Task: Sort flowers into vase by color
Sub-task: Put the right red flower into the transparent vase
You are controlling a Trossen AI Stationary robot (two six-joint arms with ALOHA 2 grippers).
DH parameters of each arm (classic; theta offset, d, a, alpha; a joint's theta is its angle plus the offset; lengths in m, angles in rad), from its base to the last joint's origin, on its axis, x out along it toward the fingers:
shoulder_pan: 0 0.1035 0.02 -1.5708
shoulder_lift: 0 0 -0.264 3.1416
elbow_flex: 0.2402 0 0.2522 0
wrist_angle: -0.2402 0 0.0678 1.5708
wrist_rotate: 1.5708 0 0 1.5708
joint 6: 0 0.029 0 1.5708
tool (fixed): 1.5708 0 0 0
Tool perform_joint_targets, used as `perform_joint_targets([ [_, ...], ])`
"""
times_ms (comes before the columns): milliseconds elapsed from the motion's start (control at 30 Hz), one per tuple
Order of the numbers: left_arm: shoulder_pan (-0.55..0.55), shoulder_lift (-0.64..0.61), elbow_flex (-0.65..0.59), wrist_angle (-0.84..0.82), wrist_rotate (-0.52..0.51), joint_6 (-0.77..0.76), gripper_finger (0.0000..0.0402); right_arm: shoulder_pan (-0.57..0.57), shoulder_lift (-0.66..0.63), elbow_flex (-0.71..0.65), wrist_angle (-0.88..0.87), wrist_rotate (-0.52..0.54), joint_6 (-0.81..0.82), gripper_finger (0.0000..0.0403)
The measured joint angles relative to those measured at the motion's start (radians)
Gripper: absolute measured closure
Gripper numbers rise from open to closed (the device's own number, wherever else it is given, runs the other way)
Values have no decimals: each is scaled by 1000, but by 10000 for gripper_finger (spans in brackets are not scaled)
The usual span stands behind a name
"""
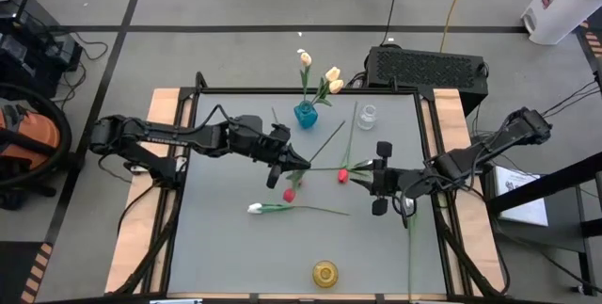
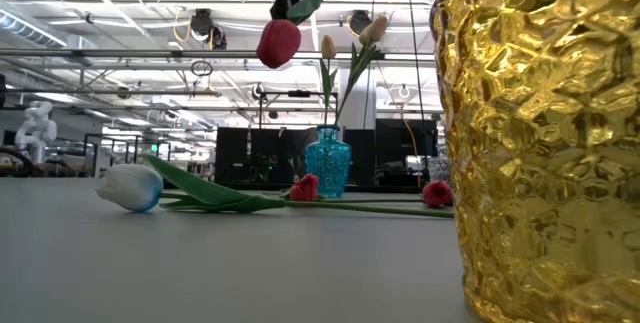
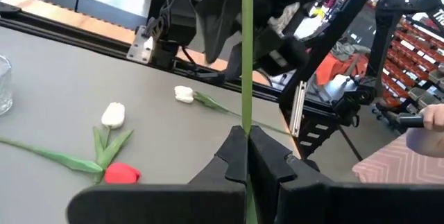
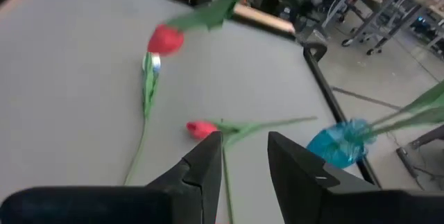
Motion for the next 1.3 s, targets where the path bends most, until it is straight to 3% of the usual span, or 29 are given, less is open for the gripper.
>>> perform_joint_targets([
  [300, -11, 0, 0, 0, 0, -24, 401, 10, 135, 205, -96, 73, -167, 294],
  [700, -11, 0, 0, 3, 57, -77, 401, 70, 411, 529, -421, 321, -288, 294],
  [1000, -11, 0, 0, 3, 107, -111, 401, 159, 453, 573, -398, 580, -526, 294],
  [1300, -11, 0, 0, 3, 168, -225, 401, 177, 462, 573, -289, 632, -700, 294],
])
